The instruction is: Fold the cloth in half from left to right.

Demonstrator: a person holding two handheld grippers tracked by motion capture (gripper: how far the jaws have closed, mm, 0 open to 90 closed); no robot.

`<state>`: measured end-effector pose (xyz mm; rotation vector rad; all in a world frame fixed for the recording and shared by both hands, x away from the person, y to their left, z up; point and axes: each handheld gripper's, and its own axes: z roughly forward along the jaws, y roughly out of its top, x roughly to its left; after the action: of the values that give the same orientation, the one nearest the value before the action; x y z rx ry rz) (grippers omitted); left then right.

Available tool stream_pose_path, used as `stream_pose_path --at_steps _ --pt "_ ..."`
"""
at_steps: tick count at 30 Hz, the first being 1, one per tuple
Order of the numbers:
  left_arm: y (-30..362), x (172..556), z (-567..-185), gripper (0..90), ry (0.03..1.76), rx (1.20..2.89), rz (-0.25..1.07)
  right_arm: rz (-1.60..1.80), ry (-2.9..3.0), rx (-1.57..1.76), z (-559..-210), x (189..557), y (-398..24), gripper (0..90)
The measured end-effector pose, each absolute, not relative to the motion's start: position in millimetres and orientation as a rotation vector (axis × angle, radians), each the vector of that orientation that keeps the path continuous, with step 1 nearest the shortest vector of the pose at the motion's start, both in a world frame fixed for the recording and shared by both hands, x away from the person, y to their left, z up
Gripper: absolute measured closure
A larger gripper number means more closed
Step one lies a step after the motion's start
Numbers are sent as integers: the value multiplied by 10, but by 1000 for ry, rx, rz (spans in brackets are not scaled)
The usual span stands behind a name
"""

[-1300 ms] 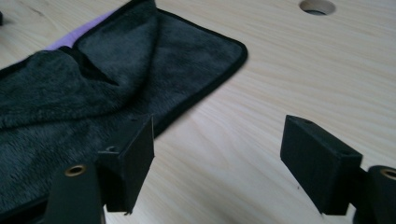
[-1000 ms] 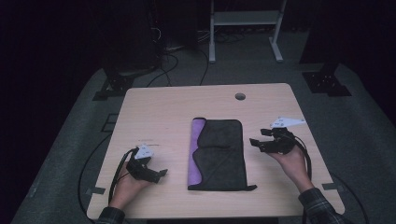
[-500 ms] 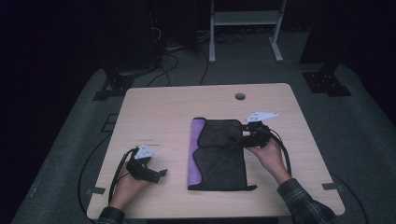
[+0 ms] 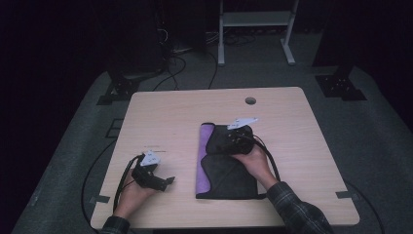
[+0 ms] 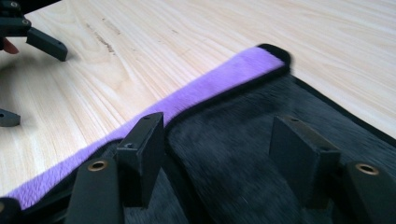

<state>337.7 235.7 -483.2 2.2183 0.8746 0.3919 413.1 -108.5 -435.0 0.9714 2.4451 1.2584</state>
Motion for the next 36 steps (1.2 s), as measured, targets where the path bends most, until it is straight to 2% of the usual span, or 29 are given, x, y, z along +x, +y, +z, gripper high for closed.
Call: stream_pose_path --at_steps 21,25,31,34,36 --pt "2354 3384 -4834 0 874 2216 386 1088 2514 921 -4696 4232 -603 319" --pt "2354 3384 -4834 0 874 2216 386 1053 2496 904 -4707 4217 -593 402" --pt "2354 3384 -4834 0 874 2215 386 1070 2482 883 -4659 4216 -668 668" --pt "2355 3385 -4834 0 872 2216 388 1101 2476 866 -4606 4216 -728 775" --pt "2355 3385 -4834 0 872 2216 388 1107 2475 864 -4581 4209 -757 815"
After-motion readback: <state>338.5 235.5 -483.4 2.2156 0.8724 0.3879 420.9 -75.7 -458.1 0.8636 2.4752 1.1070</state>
